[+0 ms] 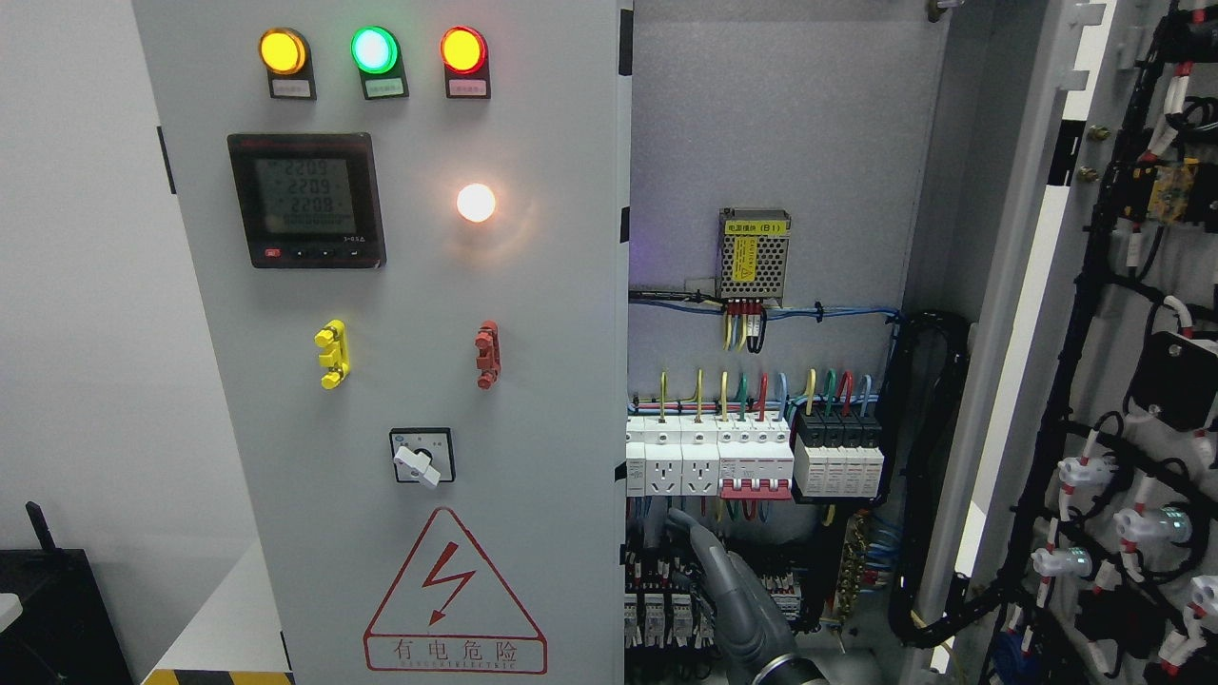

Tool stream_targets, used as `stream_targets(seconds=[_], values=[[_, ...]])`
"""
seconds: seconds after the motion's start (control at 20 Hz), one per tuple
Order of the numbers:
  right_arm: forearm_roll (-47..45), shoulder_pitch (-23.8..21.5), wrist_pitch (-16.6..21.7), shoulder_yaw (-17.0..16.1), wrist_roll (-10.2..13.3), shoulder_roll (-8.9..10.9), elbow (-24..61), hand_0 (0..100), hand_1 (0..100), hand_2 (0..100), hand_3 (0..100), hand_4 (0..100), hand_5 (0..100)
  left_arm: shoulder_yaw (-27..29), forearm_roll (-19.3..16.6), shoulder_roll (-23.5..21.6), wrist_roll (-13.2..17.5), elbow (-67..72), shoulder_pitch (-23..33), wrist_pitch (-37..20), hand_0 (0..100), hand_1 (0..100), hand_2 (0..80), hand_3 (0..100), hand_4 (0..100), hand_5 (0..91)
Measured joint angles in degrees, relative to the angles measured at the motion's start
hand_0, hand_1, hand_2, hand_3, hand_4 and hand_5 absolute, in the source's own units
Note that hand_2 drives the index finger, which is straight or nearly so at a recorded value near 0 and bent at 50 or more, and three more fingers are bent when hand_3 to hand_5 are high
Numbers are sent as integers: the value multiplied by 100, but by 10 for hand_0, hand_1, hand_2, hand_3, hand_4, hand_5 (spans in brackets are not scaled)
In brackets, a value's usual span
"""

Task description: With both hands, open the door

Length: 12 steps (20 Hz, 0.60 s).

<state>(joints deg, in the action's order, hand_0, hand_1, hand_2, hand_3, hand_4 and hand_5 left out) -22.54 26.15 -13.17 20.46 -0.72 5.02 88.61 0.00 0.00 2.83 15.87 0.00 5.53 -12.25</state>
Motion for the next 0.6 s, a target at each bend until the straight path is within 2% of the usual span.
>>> stream_targets(seconds=[0.5,0.6], values=[[-32,-13,49,88,-5,39,-7,386,0,0,0,0,0,0,0,0,3,0,0,0,0,0,0,0,0,0],[-34,-15,50,112,-89,44,4,386,0,0,0,0,0,0,0,1,3,0,-1,0,0,0,0,0,0,0]])
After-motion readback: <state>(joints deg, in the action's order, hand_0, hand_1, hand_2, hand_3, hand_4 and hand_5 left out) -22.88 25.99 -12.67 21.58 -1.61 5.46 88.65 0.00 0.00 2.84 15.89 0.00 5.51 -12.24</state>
